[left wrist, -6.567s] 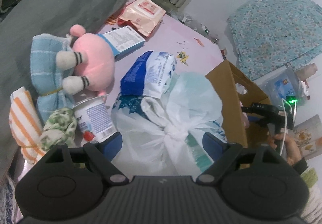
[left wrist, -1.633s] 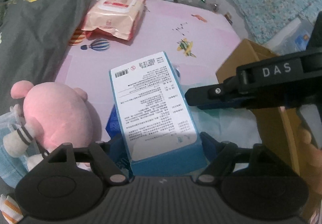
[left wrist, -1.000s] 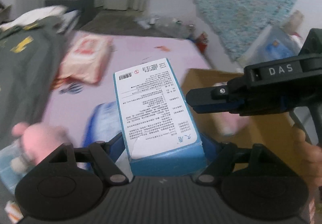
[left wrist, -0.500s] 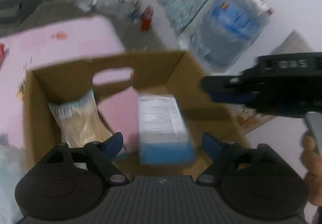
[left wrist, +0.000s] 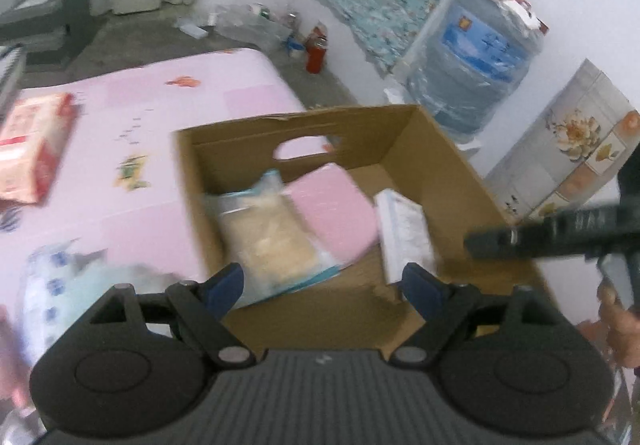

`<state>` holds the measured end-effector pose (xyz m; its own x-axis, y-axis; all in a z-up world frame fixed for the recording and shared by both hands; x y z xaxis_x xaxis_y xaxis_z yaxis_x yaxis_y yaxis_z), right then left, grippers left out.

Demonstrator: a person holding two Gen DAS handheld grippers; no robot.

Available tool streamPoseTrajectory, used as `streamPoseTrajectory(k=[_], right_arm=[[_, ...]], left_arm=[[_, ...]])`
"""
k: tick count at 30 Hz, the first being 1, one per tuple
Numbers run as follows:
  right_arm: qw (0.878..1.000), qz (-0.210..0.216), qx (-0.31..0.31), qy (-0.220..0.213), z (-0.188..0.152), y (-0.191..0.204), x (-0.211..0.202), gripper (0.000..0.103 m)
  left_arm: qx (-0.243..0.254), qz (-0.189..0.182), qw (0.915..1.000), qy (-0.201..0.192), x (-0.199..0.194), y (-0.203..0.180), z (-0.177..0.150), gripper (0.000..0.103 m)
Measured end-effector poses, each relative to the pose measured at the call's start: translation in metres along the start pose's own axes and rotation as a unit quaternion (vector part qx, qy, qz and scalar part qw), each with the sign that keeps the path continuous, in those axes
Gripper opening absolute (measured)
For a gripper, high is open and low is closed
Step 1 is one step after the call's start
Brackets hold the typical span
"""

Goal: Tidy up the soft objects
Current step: 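Lower the medicine box into the cardboard box and open the left gripper, then move both tools back over the pile toward the blue wet-wipes pack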

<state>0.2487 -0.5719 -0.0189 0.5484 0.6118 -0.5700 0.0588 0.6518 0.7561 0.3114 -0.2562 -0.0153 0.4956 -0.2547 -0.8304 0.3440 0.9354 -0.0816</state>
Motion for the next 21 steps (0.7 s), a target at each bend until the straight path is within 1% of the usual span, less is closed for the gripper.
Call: streamPoseTrajectory(k=[3,4,7,9,11,14,19,21], right_arm=[[0.998,0.001,-0.007,0.057,-0.031,0.003,0.022,0.038],[0.997,-0.005,-0.011,0.074,-0.042,0.003,0.031,0.043],[0.993,-0.029,-0.014,0.116,-0.065,-0.005,0.057,0.044],[0.99,-0.054,-0.012,0.128,-0.072,-0.015,0.07,0.044],[0.988,-0.089,-0.03,0.124,-0.067,-0.022,0.079,0.044],[0.986,-0.13,-0.05,0.096,-0.051,-0.032,0.083,0.044],[0.98,-0.175,-0.075,0.051,-0.032,-0.038,0.086,0.044],[0.979,-0.185,-0.076,0.035,-0.027,-0.041,0.09,0.044]], left_arm=[[-0.011,0.009,0.9999,-0.01,-0.018,0.029,-0.012,0.087],[-0.019,0.015,0.9996,-0.012,-0.024,0.04,-0.017,0.087],[-0.033,0.035,0.9987,-0.019,-0.039,0.067,-0.028,0.087],[-0.045,0.044,0.9976,-0.029,-0.051,0.083,-0.037,0.087],[-0.06,0.04,0.9968,-0.035,-0.06,0.096,-0.045,0.088],[-0.084,0.025,0.9956,-0.034,-0.067,0.111,-0.06,0.088],[-0.114,0.02,0.9929,-0.027,-0.066,0.133,-0.083,0.088],[-0.124,0.02,0.9919,-0.021,-0.063,0.139,-0.091,0.088]])
Point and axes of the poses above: each gripper's, at about its wrist camera, not at the fingertips, and x roughly the way its jaws point, y to its left, z to its top, the point moved 7 cm from there along x, roughly the way its jaws point, and after that the axes turned 13 degrees about z, right-handed, at the moved point
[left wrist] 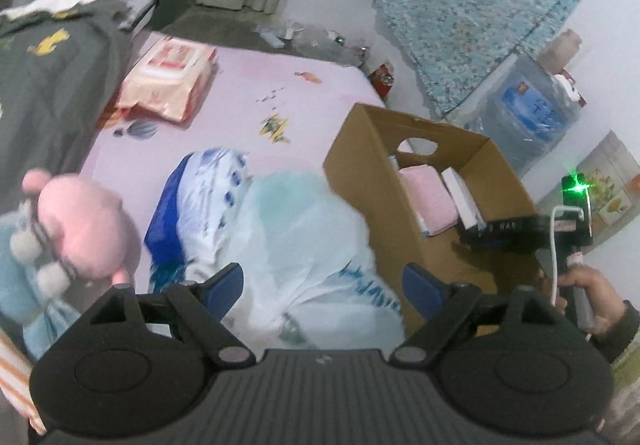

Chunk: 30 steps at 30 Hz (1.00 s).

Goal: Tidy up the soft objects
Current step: 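Move both tools back over the pile toward the blue wet-wipes pack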

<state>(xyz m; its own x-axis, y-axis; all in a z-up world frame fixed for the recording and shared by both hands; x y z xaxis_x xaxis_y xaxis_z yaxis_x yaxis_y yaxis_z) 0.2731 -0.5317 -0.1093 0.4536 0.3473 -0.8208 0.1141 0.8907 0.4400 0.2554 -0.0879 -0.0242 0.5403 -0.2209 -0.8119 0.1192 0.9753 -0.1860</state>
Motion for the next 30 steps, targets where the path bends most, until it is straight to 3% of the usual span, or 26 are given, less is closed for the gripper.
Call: streamPoseTrajectory(k=[7,11,18,22,26,30], right_arm=[[0.999,-0.022,0.015,-0.036,0.016,-0.004,0.008,0.05],[0.998,0.001,0.04,-0.038,0.014,-0.004,-0.003,0.058],[0.992,0.092,0.04,-0.08,-0.006,0.033,-0.064,0.068],[0.977,0.182,0.037,-0.102,-0.023,0.069,-0.098,0.075],[0.958,0.272,0.026,-0.081,-0.044,0.119,-0.104,0.076],[0.944,0.326,-0.002,-0.053,-0.056,0.171,-0.094,0.076]], left_arm=[[-0.006,0.017,0.9998,-0.003,-0.006,0.018,-0.018,0.088],[-0.009,0.024,0.9995,-0.02,-0.018,0.029,-0.025,0.09],[-0.032,0.051,0.9962,-0.062,-0.045,0.058,-0.038,0.09],[-0.036,0.088,0.992,-0.084,-0.061,0.077,-0.053,0.091],[-0.049,0.118,0.9879,-0.088,-0.072,0.099,-0.071,0.091],[-0.067,0.147,0.9825,-0.093,-0.079,0.115,-0.088,0.091]])
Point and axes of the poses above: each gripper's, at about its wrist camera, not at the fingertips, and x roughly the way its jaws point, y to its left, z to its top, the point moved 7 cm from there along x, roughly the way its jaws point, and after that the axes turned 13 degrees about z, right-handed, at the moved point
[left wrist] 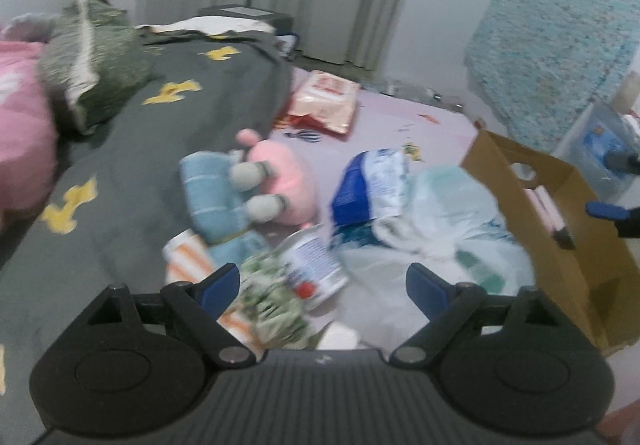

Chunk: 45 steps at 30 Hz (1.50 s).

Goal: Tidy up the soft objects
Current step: 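Move both tools back over the pile toward the blue wet-wipes pack, then grasp the blue wet-wipes pack with the right gripper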

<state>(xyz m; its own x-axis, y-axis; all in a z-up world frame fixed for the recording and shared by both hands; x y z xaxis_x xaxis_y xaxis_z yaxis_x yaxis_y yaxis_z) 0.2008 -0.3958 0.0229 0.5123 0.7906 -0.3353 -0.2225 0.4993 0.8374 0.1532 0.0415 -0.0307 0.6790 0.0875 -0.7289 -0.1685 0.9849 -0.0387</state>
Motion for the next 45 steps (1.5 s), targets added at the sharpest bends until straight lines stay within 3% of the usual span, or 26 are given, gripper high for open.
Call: streamPoseTrajectory(k=[7,11,15,17,21,25,28,31,36,45], right_arm=[[0.994,0.069,0.02,0.088,-0.028,0.04,0.085,0.076],[0.988,0.076,0.018,0.136,-0.05,0.058,0.132,0.076],[0.984,0.073,0.036,0.16,-0.057,0.062,0.166,0.076],[0.983,0.07,0.047,0.161,-0.055,0.06,0.177,0.076],[0.986,0.042,0.04,0.156,-0.043,0.058,0.193,0.076],[0.989,0.009,0.027,0.147,-0.025,0.056,0.209,0.076],[0.991,-0.009,0.025,0.127,-0.005,0.052,0.212,0.076],[0.994,-0.004,0.028,0.108,0.007,0.051,0.206,0.076],[0.995,-0.005,0.041,0.095,0.011,0.039,0.193,0.076],[0.995,-0.013,0.066,0.079,0.018,0.006,0.179,0.076]], left_arm=[[-0.001,0.059,0.9979,-0.025,-0.005,0.023,-0.023,0.09],[-0.007,0.059,0.998,-0.022,-0.005,0.029,-0.027,0.089],[0.0,0.053,0.9976,-0.044,-0.007,0.026,-0.017,0.089],[0.004,0.052,0.9972,-0.054,-0.005,0.021,-0.01,0.089],[0.01,0.008,0.9979,-0.064,0.006,0.001,0.009,0.087],[0.03,-0.025,0.9976,-0.058,0.029,-0.028,0.03,0.076],[0.057,-0.014,0.9969,-0.051,0.054,-0.051,0.047,0.065],[0.079,-0.006,0.9963,-0.035,0.081,-0.072,0.061,0.06],[0.082,-0.019,0.9965,0.006,0.117,-0.096,0.077,0.06],[0.107,-0.017,0.991,0.079,0.164,-0.126,0.068,0.064]])
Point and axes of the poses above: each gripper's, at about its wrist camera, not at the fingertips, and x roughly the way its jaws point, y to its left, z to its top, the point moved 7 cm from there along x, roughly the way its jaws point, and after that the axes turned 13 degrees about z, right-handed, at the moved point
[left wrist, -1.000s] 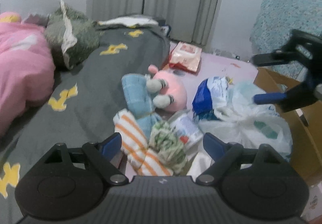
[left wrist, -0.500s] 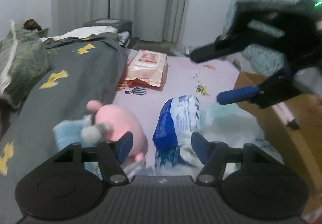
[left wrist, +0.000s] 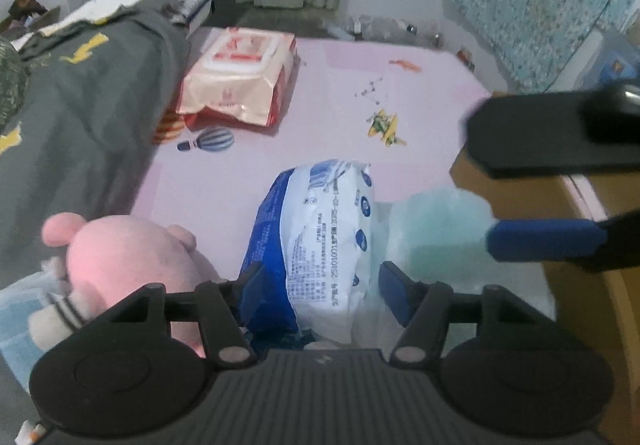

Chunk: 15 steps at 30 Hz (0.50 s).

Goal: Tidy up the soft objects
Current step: 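Grasp the blue wet-wipes pack with the right gripper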

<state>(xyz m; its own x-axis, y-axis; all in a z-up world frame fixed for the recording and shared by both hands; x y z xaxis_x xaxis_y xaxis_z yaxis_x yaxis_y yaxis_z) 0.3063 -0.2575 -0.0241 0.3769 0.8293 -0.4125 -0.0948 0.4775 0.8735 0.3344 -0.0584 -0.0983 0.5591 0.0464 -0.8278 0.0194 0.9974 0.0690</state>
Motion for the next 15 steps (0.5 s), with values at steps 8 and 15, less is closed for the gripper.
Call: streamPoseTrajectory(k=[8,15], right_arm=[[1.0,-0.008,0.002,0.001,0.004,-0.018,-0.005,0.076],[1.0,-0.007,0.009,0.002,0.01,-0.026,0.001,0.076]], left_arm=[[-0.029,0.046,0.9984,-0.014,0.005,0.035,0.011,0.068],[-0.044,0.096,0.9938,-0.034,0.002,0.075,0.03,0.069]])
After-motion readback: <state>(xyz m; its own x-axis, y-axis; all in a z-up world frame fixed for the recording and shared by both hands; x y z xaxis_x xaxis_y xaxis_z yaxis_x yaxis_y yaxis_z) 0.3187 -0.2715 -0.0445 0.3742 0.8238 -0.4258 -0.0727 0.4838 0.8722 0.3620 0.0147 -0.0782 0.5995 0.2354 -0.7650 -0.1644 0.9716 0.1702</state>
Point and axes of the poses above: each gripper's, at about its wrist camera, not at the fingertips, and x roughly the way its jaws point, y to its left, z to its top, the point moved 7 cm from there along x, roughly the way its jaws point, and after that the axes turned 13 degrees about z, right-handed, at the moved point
